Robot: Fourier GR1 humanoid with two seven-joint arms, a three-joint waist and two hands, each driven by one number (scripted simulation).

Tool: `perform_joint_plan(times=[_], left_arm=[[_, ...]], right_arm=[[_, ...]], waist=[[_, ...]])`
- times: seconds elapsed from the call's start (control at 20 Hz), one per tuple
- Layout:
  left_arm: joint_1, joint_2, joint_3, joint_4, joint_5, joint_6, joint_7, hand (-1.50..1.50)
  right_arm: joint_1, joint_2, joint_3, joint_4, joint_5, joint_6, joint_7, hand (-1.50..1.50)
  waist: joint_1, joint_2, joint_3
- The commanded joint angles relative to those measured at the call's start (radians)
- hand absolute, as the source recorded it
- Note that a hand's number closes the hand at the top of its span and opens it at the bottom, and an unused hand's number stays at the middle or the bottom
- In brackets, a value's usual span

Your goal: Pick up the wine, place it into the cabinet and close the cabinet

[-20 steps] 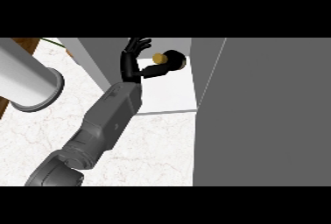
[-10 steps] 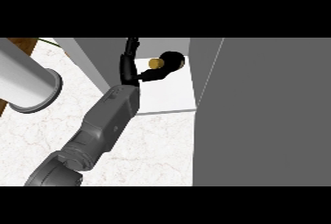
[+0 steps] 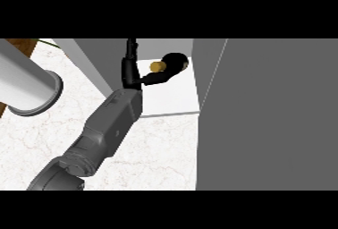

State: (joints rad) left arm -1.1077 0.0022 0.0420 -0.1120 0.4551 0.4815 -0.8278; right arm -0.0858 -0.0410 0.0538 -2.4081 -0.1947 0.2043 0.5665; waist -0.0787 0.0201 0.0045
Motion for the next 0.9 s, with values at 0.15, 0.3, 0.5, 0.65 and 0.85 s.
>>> perform_joint_plan(times=[0.15,0.3,0.5,0.65,0.85], left_arm=[[0.047,0.05,0.015,0.013,-0.001,-0.092,-0.027,-1.5],[0.084,0.004,-0.003,0.008,-0.02,-0.108,-0.065,-1.5],[0.022,0.032,-0.001,0.019,-0.019,-0.157,0.01,-1.5],[0.064,-0.002,-0.008,0.016,-0.021,-0.136,-0.049,-1.5],[0.071,-0.002,-0.003,-0.003,0.021,-0.18,-0.038,-1.5]], right_arm=[[-0.033,0.01,0.003,-0.038,-0.011,-0.03,0.035,-1.5],[0.037,0.019,0.039,-0.09,0.002,-0.027,0.044,-1.5],[0.015,0.011,0.029,-0.04,-0.01,-0.008,0.013,-1.5],[-0.008,0.007,0.025,-0.039,0.012,-0.024,0.028,-1.5],[0.022,0.004,0.001,-0.029,-0.047,-0.003,0.001,-1.5]], waist=[[0.01,0.009,-0.007],[0.023,-0.003,-0.006],[0.014,0.004,-0.006],[0.02,0.0,-0.006],[0.016,-0.005,-0.005]])
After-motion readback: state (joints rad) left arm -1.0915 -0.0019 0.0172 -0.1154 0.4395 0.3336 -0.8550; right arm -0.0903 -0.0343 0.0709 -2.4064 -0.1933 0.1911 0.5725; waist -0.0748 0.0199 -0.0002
